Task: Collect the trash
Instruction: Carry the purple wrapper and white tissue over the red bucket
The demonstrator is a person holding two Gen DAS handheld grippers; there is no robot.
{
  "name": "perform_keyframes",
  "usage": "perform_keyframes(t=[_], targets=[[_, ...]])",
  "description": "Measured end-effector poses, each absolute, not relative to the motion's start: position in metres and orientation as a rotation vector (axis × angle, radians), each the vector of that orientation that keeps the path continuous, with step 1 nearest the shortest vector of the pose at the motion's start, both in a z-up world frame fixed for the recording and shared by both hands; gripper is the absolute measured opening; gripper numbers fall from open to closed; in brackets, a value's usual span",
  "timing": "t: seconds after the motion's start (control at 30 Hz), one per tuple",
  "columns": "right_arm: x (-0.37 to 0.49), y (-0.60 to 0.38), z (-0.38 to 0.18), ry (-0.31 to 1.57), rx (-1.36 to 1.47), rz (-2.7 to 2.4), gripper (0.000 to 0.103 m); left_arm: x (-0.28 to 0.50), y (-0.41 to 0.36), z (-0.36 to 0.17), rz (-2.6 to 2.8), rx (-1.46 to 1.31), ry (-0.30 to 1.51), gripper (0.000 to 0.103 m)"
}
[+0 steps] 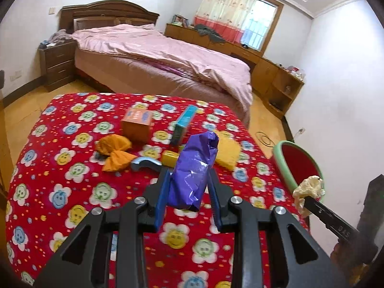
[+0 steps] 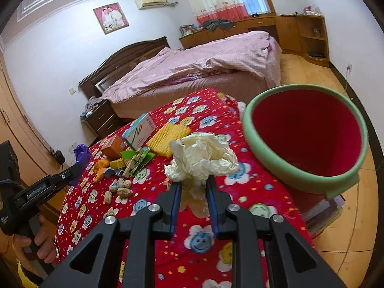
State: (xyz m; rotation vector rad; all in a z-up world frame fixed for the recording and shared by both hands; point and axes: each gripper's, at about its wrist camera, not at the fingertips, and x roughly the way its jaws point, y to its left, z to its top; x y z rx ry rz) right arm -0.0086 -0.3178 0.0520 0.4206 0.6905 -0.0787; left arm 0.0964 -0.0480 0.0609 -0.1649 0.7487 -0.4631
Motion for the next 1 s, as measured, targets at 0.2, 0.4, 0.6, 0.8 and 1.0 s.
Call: perform_keyframes(t=[0.2,0.4,0.6,0.8,1.0], targets=[[-0.023,-0.338,0.061,0.655,0.429,-0.119,0.023,0.086,-0.072,0.068,-0.509,-0.138,0.746,0.032],[-0.038,-0.360,0.069,0.624,0.433,-0.160,0.023,0.081,-0.099,0.073,-0.556,-0.118,0.746,0.032],[-0.052,-0.383,0.072,0.596,0.454,-0.199,0.023,0.080,-0.126,0.073,-0.595,-0.096,0.757,0.032],[-0.061,-0.404,0.072,0.583,0.466,-0.232,0.023,0.082,-0.154,0.074,-0.637,-0.067,0.764,0.032],[-0.069,-0.422,0.070,0.569,0.491,-0.273,0.023,0.082,-0.188,0.073,-0.687,-0.031,0.769,0.032]])
